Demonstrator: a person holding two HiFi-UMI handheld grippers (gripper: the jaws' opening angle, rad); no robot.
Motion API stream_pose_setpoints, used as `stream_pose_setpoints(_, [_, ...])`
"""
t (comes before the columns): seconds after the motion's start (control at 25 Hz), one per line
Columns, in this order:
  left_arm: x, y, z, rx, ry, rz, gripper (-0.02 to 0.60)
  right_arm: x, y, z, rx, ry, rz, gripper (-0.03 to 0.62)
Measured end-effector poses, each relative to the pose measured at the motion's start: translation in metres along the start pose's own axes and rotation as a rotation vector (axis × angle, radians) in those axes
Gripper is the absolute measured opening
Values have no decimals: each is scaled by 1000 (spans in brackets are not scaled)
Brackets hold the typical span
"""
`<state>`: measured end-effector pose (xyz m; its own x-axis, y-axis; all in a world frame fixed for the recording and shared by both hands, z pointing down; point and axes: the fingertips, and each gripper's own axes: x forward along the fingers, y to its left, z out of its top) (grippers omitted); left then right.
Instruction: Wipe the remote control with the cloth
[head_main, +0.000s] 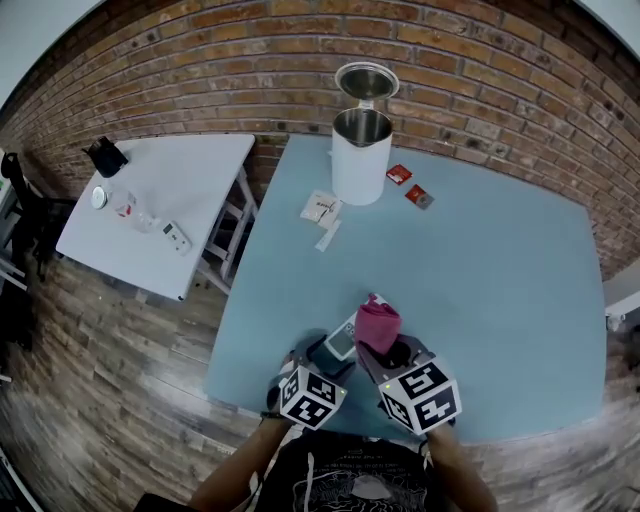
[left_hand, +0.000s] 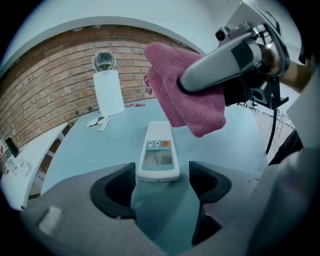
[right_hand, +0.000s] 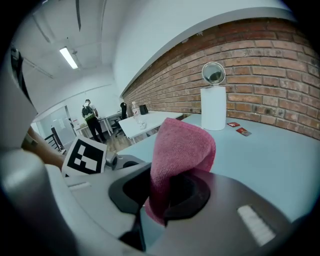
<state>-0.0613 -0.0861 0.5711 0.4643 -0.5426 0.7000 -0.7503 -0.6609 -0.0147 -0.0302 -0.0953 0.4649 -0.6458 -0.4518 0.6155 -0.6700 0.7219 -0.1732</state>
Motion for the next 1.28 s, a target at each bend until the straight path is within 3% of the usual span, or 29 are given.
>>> stream_pose_setpoints(0.44, [6,-1,-2,-28,14,-68,334,46,17,3,7,68,88,69])
stream_pose_setpoints(0.6, [5,-2,-2,-7,18,-103,267,57,22,4,14,74,134,69])
stream_pose_setpoints(0.88, [-2,-3,-6,56,14,-165,255,77,45,-8,15,107,258,68])
stream_pose_setpoints(1.28, [-1,-3,-9,43,36,-173,261,80,1,-20,93,70,124,69])
